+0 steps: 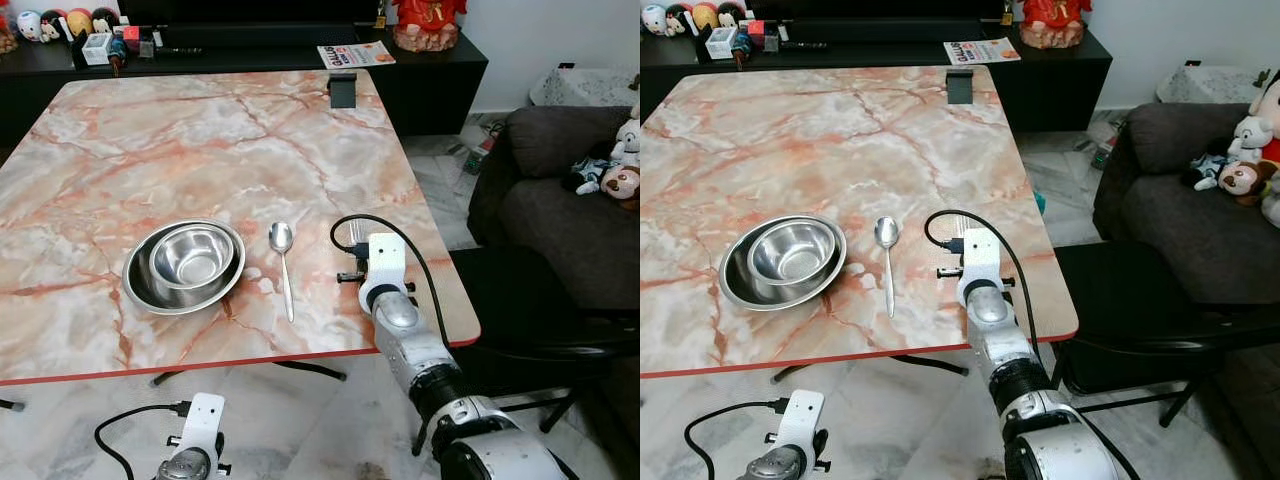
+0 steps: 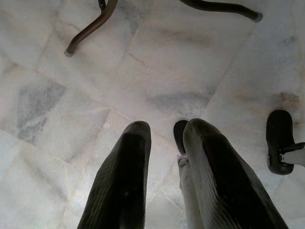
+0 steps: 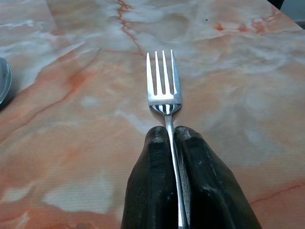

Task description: Setting the table

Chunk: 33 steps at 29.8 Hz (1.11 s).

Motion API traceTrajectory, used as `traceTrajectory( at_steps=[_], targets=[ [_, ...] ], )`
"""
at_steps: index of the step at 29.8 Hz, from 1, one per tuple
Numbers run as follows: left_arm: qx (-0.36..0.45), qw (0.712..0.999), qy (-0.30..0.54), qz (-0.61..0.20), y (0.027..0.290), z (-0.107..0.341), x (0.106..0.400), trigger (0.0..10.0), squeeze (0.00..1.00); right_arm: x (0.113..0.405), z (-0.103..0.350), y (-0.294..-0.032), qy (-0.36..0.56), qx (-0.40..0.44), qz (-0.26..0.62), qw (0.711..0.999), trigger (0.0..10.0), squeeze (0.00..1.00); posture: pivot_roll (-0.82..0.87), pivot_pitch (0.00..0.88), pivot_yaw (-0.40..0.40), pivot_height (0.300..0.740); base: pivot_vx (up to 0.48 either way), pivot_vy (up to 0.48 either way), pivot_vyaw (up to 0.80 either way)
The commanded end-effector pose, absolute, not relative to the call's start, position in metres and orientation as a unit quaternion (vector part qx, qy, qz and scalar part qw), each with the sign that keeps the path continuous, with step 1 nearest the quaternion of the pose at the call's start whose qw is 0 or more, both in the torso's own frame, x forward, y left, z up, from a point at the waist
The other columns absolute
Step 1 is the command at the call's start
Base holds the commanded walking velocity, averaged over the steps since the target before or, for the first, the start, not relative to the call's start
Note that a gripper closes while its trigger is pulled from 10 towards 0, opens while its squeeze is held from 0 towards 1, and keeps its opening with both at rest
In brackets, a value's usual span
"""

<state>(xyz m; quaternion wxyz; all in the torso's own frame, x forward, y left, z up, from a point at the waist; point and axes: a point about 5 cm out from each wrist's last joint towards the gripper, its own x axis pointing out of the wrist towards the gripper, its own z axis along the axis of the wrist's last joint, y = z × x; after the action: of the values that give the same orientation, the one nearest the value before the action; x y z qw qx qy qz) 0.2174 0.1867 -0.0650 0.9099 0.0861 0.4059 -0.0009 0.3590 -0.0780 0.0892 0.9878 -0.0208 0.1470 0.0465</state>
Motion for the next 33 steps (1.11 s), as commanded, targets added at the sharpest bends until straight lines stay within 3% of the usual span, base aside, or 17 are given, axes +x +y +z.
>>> traceTrajectory(
  at_steps=[1, 3, 4, 6, 7, 8, 24, 25, 26, 27, 33],
  targets=[
    [0.086, 0.905, 0.417, 0.006, 0.191, -0.068, 0.212, 10.0, 0.00, 0.352, 0.073, -0.079, 0.185, -0.028, 0.044, 0.981, 10.0, 0.00, 0.01, 0.129, -0.018, 0.740, 0.000, 0.000, 0.00],
    [0.087, 0.904, 0.418, 0.006, 0.192, -0.068, 0.212, 10.0, 0.00, 0.351, 0.072, -0.079, 0.187, -0.029, 0.042, 0.981, 10.0, 0.00, 0.01, 0.130, -0.016, 0.740, 0.000, 0.000, 0.00],
    [0.088, 0.904, 0.419, 0.005, 0.193, -0.068, 0.212, 10.0, 0.00, 0.350, 0.070, -0.080, 0.188, -0.028, 0.039, 0.981, 10.0, 0.31, 0.01, 0.134, -0.008, 0.740, 0.000, 0.000, 0.00],
    [0.088, 0.904, 0.419, 0.005, 0.193, -0.068, 0.212, 10.0, 0.00, 0.350, 0.070, -0.080, 0.188, -0.026, 0.038, 0.981, 10.0, 0.31, 0.01, 0.134, -0.008, 0.740, 0.000, 0.000, 0.00],
    [0.089, 0.903, 0.420, 0.003, 0.194, -0.068, 0.212, 10.0, 0.00, 0.350, 0.069, -0.080, 0.188, -0.026, 0.037, 0.981, 10.0, 0.98, 0.01, 0.136, -0.005, 0.740, 0.000, 0.000, 0.00],
    [0.090, 0.903, 0.421, 0.001, 0.194, -0.068, 0.211, 10.0, 0.00, 0.349, 0.069, -0.080, 0.188, -0.024, 0.034, 0.981, 10.0, 1.00, 0.01, 0.143, 0.000, 0.740, 0.000, 0.000, 0.00],
    [0.096, 0.901, 0.424, -0.005, 0.197, -0.068, 0.210, 10.0, 0.00, 0.352, 0.078, -0.077, 0.159, -0.010, 0.026, 0.987, 10.0, 1.00, 0.01, 0.144, 0.022, 0.740, 0.000, 0.000, 0.00],
    [0.097, 0.901, 0.424, -0.006, 0.197, -0.068, 0.211, 10.0, 0.00, 0.354, 0.086, -0.072, 0.133, -0.016, 0.045, 0.990, 10.0, 0.40, 0.01, 0.144, 0.023, 0.740, 0.000, 0.000, 0.00],
    [0.097, 0.901, 0.424, -0.007, 0.197, -0.068, 0.211, 10.0, 0.00, 0.354, 0.088, -0.071, 0.126, -0.018, 0.050, 0.991, 10.0, 0.40, 0.01, 0.144, 0.023, 0.740, 0.000, 0.000, 0.00],
    [0.097, 0.901, 0.424, -0.007, 0.197, -0.068, 0.211, 10.0, 0.00, 0.355, 0.093, -0.069, 0.111, -0.014, 0.054, 0.992, 10.0, 0.00, 0.01, 0.142, 0.025, 0.740, 0.000, 0.000, 0.00],
    [0.095, 0.902, 0.421, -0.010, 0.197, -0.067, 0.212, 10.0, 0.00, 0.358, 0.115, -0.064, 0.045, 0.024, 0.066, 0.997, 10.0, 0.00, 0.01, 0.140, 0.031, 0.740, 0.000, 0.000, 0.00]
  ],
)
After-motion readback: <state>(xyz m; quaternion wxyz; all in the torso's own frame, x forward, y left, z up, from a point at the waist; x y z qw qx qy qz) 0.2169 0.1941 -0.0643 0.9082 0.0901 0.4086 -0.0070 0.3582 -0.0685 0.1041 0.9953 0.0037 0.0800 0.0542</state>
